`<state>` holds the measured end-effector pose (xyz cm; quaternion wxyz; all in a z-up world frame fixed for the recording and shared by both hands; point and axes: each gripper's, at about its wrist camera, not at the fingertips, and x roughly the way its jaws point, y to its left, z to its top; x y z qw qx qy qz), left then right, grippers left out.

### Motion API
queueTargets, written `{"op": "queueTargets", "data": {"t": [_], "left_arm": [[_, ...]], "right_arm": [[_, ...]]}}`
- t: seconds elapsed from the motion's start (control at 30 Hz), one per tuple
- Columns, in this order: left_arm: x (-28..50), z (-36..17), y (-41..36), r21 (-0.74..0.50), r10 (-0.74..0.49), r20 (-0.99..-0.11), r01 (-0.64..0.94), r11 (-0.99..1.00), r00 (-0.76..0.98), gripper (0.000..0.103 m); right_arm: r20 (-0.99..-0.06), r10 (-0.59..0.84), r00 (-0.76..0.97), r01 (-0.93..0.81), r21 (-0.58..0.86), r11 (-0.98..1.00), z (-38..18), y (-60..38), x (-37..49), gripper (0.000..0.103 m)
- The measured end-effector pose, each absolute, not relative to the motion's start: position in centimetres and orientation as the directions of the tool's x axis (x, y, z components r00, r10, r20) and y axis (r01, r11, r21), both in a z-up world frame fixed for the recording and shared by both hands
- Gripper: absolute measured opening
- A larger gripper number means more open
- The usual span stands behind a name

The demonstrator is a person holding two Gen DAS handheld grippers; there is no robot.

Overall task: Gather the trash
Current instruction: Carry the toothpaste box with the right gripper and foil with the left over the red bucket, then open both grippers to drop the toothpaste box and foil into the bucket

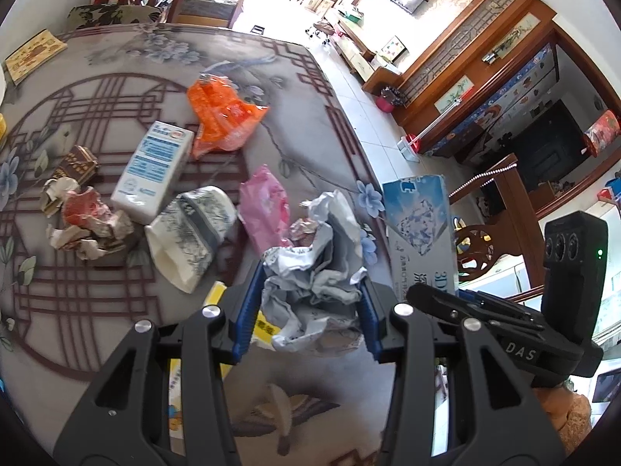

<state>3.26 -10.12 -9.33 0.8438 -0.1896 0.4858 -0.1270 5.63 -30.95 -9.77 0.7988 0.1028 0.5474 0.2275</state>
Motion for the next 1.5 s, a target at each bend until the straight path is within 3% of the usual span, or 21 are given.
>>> {"op": "queueTargets", "data": {"t": [0.53, 0.77, 1.03, 1.2, 1.33, 1.5], "left_arm": [[4.4, -9.5, -14.7, -0.430, -0.396, -0.780, 0.046, 0.902, 0.484, 0.043], [5.2, -9.7, -17.6, -0.412, -0.394, -0.795, 0.067, 0.909, 0.460, 0.043], [6.9, -10.0, -21.4, -0.395, -0.406, -0.810, 0.118, 0.911, 0.422, 0.043], [8.2, -10.0, -25.0, -0.382, -0.425, -0.818, 0.186, 0.905, 0.388, 0.043], [9.6, -10.3, -28.3, -0.377, -0.447, -0.818, 0.250, 0.892, 0.361, 0.043], [11.5, -10.6, -33.1, -0.400, -0.500, -0.812, 0.338, 0.852, 0.300, 0.043]], "right_arm": [[-0.834, 0.458, 0.307, -0.178, 0.422, 0.889, -11.0, -37.1, 6.6, 0.036], [-0.853, 0.400, 0.334, -0.010, 0.421, 0.907, -13.3, -44.2, 7.7, 0.036], [-0.898, 0.251, 0.361, 0.139, 0.318, 0.938, -15.3, -51.7, 9.5, 0.037], [-0.898, 0.230, 0.376, 0.193, 0.319, 0.928, -16.0, -54.3, 10.3, 0.041], [-0.887, 0.232, 0.399, 0.220, 0.339, 0.915, -15.8, -56.4, 10.2, 0.060], [-0.884, 0.228, 0.409, 0.263, 0.353, 0.898, -15.5, -58.4, 9.3, 0.065]]}}
